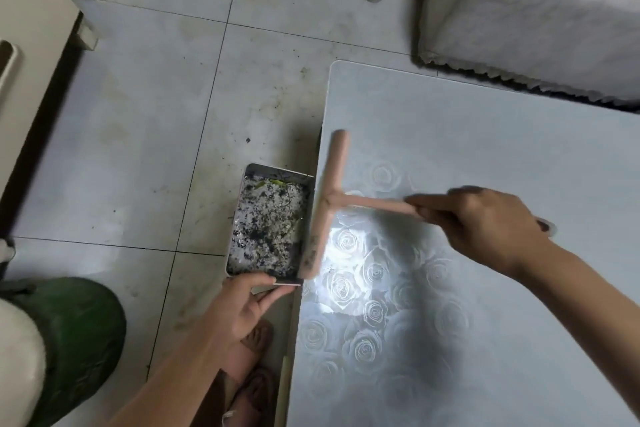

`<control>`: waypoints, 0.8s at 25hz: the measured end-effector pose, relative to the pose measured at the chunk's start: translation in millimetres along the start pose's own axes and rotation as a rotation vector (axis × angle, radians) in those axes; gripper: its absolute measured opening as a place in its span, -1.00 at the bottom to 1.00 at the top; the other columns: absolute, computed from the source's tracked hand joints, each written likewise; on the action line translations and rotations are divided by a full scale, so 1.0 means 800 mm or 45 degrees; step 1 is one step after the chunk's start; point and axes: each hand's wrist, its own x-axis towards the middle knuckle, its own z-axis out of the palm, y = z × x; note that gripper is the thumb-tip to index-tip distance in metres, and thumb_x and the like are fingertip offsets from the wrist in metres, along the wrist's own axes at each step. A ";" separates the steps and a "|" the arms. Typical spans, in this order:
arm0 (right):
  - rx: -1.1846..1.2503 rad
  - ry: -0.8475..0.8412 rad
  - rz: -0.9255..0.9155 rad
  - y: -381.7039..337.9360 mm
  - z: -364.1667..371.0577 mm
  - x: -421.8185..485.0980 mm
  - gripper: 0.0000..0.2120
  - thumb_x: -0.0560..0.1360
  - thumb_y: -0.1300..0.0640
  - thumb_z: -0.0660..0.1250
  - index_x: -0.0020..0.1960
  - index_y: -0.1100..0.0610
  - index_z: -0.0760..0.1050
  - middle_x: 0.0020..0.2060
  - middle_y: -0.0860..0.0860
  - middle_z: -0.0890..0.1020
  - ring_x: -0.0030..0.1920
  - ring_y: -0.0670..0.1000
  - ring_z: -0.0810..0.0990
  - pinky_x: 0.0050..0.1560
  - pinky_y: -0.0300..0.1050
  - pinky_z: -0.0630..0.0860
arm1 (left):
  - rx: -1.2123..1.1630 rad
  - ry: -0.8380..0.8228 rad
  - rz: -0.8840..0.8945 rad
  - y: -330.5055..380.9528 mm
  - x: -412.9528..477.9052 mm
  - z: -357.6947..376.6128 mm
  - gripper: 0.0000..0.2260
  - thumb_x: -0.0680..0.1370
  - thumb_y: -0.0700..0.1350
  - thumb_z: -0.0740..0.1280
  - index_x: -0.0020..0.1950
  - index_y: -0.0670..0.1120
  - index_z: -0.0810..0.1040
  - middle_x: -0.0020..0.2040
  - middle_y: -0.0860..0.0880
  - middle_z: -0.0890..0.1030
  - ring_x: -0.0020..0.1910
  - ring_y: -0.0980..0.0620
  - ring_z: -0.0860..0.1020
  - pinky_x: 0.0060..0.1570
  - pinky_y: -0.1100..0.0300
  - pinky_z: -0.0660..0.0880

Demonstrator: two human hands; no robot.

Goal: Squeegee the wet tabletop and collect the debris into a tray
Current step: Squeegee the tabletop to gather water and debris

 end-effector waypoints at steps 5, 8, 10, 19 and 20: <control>0.004 0.057 0.216 0.026 -0.036 -0.055 -0.75 0.53 -0.18 0.17 0.17 -0.38 0.46 -0.26 -0.13 0.62 -0.15 0.06 0.61 -0.31 -0.04 0.50 | -0.029 0.012 -0.025 0.000 -0.008 0.004 -0.71 0.41 -0.55 0.16 0.01 -0.28 0.50 -0.09 -0.32 0.64 -0.05 -0.33 0.61 -0.30 -0.02 0.64; 0.035 -0.087 0.400 0.035 -0.018 -0.088 -0.71 0.53 -0.17 0.16 0.22 -0.37 0.45 -0.16 -0.10 0.65 -0.04 0.06 0.61 -0.20 -0.05 0.51 | -0.021 0.013 -0.039 0.002 -0.013 0.009 -0.73 0.42 -0.55 0.17 -0.04 -0.27 0.50 -0.08 -0.30 0.61 -0.05 -0.32 0.61 -0.29 -0.06 0.64; 0.094 -0.054 0.317 0.002 0.007 -0.064 -0.70 0.56 -0.13 0.13 0.26 -0.31 0.44 -0.25 -0.06 0.58 -0.10 0.08 0.58 -0.29 -0.09 0.41 | -0.006 0.002 -0.024 0.003 -0.016 0.011 -0.76 0.43 -0.54 0.16 -0.08 -0.29 0.51 -0.15 -0.31 0.64 -0.11 -0.31 0.63 -0.29 -0.06 0.64; 0.454 0.013 0.748 0.067 0.031 -0.200 -0.60 0.52 -0.04 0.25 0.07 -0.60 0.36 -0.23 -0.21 0.65 -0.22 -0.17 0.62 -0.12 -0.20 0.52 | 0.023 0.072 -0.077 0.022 -0.023 0.027 -0.60 0.44 -0.50 0.19 0.27 -0.33 0.40 0.24 -0.41 0.46 -0.01 -0.44 0.55 -0.36 -0.03 0.63; 0.411 0.005 0.815 0.081 0.033 -0.231 -0.56 0.51 0.01 0.29 0.03 -0.61 0.37 -0.22 -0.20 0.66 -0.21 -0.17 0.62 -0.06 -0.24 0.50 | 0.019 0.077 -0.079 0.027 -0.024 0.032 -0.56 0.46 -0.50 0.19 0.33 -0.32 0.35 0.29 -0.41 0.41 -0.01 -0.45 0.55 -0.34 -0.04 0.63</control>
